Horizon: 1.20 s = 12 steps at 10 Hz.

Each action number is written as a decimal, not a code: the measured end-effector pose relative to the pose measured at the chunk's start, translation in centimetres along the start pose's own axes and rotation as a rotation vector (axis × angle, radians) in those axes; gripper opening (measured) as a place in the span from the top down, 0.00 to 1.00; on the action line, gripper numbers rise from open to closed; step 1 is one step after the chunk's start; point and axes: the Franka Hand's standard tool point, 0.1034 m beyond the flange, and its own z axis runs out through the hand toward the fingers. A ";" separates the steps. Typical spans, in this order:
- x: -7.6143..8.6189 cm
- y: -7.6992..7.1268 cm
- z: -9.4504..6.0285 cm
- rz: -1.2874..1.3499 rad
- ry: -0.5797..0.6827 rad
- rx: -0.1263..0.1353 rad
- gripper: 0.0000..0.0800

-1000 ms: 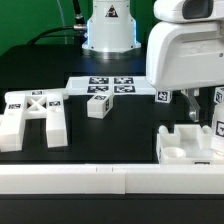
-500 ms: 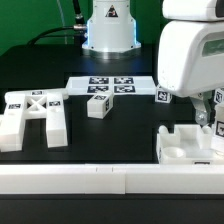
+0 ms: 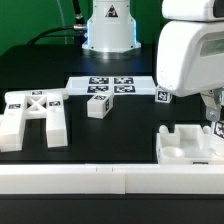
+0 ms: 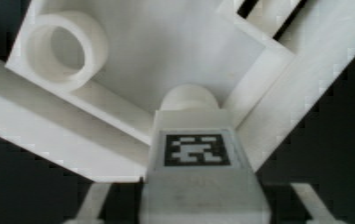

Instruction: Assemble chair

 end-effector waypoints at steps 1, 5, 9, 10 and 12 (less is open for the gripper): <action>0.0 -0.1 0.0 0.126 0.001 0.005 0.64; 0.0 -0.3 0.1 0.602 0.003 0.013 0.64; 0.0 -0.4 0.2 1.007 0.000 0.026 0.64; 0.0 -0.4 0.2 1.136 -0.005 0.039 0.64; 0.1 -0.4 0.2 1.252 -0.007 0.039 0.64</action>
Offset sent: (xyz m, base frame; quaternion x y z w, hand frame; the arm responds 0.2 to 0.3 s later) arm -0.0065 0.0055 -0.0028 -0.0205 -0.0029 0.3719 0.9281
